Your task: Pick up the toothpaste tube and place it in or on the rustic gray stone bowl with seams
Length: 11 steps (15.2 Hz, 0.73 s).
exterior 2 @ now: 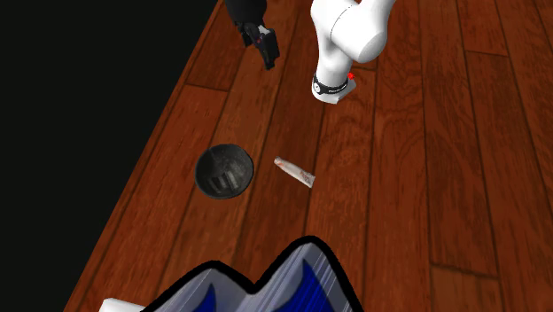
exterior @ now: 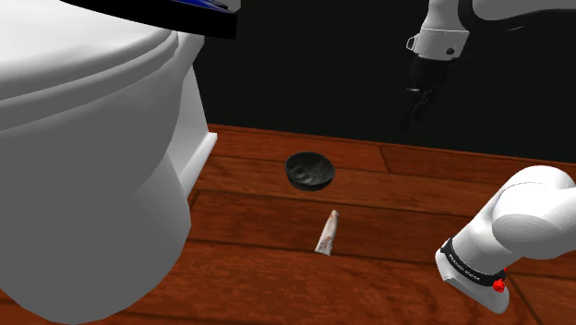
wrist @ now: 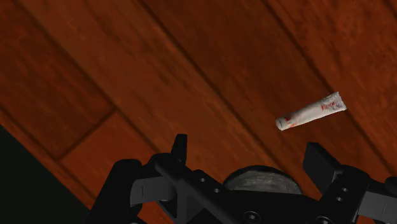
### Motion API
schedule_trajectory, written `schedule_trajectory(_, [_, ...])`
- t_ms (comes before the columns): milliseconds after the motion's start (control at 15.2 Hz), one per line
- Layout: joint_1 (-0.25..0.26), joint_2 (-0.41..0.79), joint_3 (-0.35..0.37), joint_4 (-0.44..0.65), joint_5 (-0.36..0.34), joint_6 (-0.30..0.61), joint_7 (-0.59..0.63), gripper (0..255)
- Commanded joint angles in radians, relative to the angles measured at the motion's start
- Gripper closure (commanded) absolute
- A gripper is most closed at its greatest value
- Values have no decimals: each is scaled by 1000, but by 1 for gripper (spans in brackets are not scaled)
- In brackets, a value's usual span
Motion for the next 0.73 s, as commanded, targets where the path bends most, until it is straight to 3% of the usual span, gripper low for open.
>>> schedule_trajectory(0, [0, 0, 0, 0, 0, 0, 0, 0])
schedule_trajectory(660, [-24, -27, 234, -260, 221, 233, 502, 0])
